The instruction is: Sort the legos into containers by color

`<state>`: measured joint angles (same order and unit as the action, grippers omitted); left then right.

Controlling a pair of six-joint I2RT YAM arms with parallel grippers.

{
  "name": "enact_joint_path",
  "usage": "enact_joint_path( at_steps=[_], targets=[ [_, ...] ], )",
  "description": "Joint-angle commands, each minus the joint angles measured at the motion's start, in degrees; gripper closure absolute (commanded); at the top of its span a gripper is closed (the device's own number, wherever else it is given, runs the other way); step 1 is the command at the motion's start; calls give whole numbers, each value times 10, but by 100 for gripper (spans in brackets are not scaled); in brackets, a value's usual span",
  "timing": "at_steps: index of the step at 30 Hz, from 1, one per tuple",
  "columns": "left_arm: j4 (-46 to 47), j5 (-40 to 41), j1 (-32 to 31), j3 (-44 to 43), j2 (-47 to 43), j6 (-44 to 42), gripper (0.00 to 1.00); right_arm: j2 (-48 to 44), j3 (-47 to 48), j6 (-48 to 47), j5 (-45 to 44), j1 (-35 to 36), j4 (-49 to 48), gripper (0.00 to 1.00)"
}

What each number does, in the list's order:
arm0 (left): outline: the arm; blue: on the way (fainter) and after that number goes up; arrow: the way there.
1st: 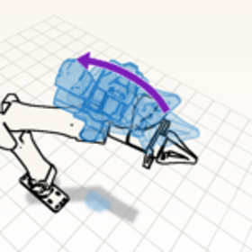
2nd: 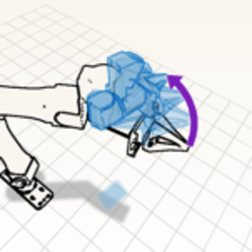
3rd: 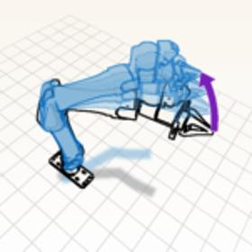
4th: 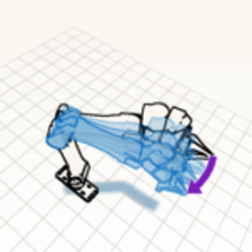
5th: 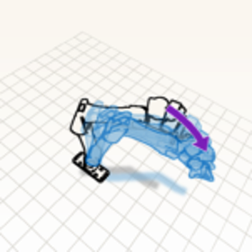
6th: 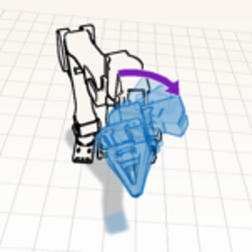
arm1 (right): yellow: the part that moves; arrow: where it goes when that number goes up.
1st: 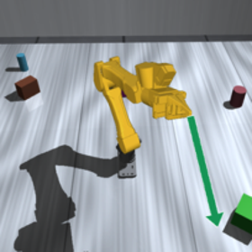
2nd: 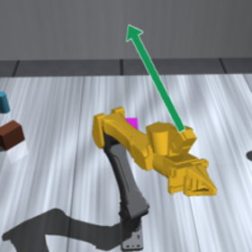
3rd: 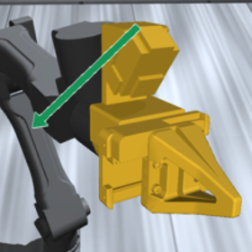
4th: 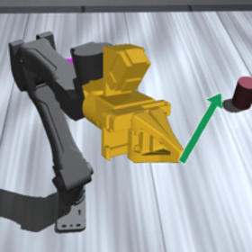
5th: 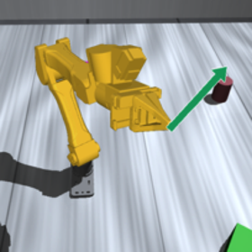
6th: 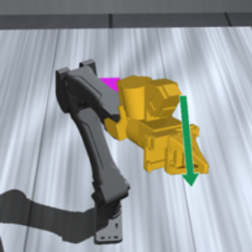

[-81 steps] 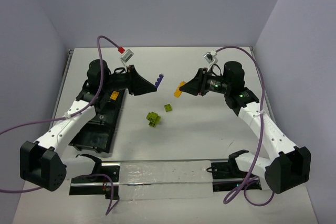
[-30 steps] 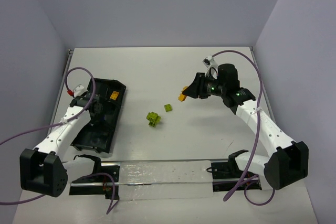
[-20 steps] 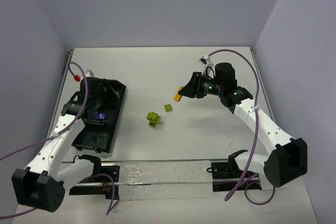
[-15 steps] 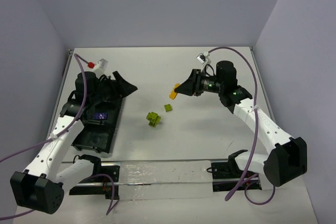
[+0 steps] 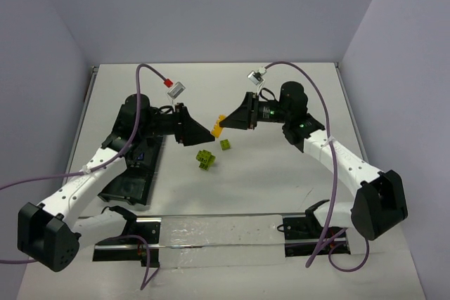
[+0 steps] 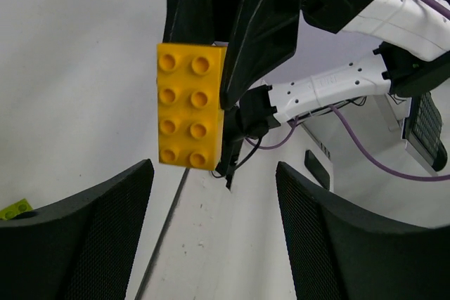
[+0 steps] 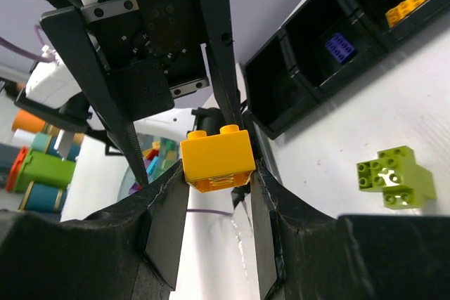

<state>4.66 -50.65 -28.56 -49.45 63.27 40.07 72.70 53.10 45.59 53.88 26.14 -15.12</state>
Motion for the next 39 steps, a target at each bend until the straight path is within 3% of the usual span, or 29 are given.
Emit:
enact_joint_path(
  at_steps=[1,8,11,13,14,18,19,21,23,25,31,37,39],
  targets=[
    [61,-31,-7,-13,4,6,23,10,37,14,13,19,-45,100],
    [62,-32,-10,-15,17,4,28,22,51,3,4,41,-31,100],
    [66,-34,-10,-15,19,6,39,22,50,6,1,43,-33,100],
    [68,-33,-11,-13,19,8,53,22,49,6,-2,44,-32,100],
    [69,-33,-11,-13,18,9,55,22,49,5,-2,44,-31,100],
    [53,-19,-10,-19,17,3,100,18,53,-4,-13,44,-16,97],
    [42,-18,-10,-21,16,-2,100,17,58,-12,-21,43,-1,84],
    [16,-2,-9,-26,12,-15,100,10,75,-44,-54,41,60,35],
    [-11,22,-1,-31,6,-33,100,-1,99,-85,-91,37,135,7],
    [-46,36,20,-34,-1,-40,100,-23,115,-112,-133,22,190,1],
    [-157,123,160,-31,-18,-48,100,-89,132,-174,-292,-36,319,0],
    [-316,441,227,-66,3,-24,100,-131,104,-203,-343,-79,361,0],
    [-360,501,229,-82,32,-19,100,-134,97,-208,-347,-81,366,0]
  ],
)
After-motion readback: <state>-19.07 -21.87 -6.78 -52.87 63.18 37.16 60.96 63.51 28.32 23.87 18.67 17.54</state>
